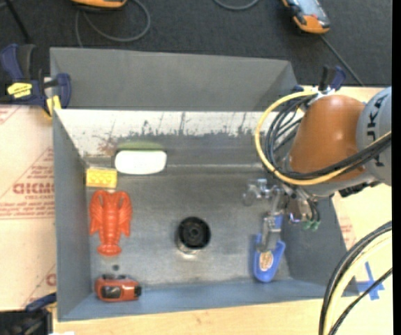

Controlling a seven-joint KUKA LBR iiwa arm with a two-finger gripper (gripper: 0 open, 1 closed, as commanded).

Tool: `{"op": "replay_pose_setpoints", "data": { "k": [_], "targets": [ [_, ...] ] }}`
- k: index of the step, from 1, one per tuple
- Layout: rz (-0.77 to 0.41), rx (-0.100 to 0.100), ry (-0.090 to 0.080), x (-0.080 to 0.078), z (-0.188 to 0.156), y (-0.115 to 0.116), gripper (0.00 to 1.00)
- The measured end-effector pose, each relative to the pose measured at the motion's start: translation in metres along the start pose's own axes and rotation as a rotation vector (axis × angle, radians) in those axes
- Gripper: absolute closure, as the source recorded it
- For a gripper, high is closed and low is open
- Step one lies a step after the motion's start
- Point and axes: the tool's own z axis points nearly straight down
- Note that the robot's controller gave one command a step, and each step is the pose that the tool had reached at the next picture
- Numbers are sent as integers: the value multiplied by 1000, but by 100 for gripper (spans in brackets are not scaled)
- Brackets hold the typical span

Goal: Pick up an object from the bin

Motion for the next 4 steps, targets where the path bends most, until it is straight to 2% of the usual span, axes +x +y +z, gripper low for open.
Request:
{"op": "replay_pose_setpoints", "data": {
  "k": [2,3,4],
  "targets": [
    [-5,1,-10,-3,-2,2,0],
    [-34,-2,-4,-6,40,41,0],
    [10,-1,-9,-22,67,66,0]
  ]
}}
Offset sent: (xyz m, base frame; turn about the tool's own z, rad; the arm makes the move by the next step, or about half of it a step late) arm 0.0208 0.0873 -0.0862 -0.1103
